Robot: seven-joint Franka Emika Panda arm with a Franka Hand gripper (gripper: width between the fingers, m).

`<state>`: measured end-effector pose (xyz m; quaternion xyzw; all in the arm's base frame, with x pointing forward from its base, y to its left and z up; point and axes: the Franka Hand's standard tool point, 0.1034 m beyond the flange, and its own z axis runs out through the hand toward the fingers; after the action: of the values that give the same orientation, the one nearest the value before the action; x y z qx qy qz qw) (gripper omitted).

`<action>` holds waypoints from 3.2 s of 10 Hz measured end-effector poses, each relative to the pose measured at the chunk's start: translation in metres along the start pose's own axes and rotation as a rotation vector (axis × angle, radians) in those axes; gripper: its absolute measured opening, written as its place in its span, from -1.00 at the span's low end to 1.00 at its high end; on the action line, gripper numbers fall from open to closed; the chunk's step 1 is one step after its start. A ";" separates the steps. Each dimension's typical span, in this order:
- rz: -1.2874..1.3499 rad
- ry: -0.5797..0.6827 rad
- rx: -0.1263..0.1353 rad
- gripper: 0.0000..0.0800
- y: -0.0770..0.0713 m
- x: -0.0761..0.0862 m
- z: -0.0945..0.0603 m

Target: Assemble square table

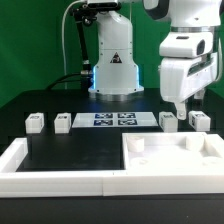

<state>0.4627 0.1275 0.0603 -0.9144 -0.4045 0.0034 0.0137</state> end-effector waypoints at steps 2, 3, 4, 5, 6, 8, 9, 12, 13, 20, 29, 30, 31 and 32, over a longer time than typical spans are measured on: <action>0.278 0.019 -0.006 0.62 -0.020 -0.004 0.002; 0.367 0.018 -0.003 0.62 -0.025 -0.002 0.003; 0.464 0.018 0.002 0.62 -0.030 0.001 0.003; 0.543 0.018 0.012 0.62 -0.033 0.002 0.004; 0.660 0.021 0.032 0.62 -0.034 0.002 0.006; 0.762 0.022 0.045 0.62 -0.036 0.003 0.006; 0.868 0.027 0.054 0.62 -0.038 0.004 0.006; 0.942 0.037 0.057 0.62 -0.062 -0.002 0.016; 0.930 0.028 0.058 0.62 -0.066 -0.004 0.018; 0.892 -0.305 0.147 0.62 -0.070 -0.012 0.019; 0.822 -0.800 0.432 0.62 -0.084 -0.016 0.029; 0.816 -0.804 0.433 0.62 -0.087 -0.018 0.031; 0.820 -0.807 0.433 0.62 -0.087 -0.021 0.034; 0.819 -0.808 0.433 0.62 -0.089 -0.021 0.034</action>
Offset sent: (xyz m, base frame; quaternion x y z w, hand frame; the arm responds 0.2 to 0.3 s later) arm -0.0117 0.0066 0.0000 -0.0295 -0.0104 0.2713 0.9620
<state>0.3827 0.1726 0.0284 -0.8984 0.0166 0.4367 0.0425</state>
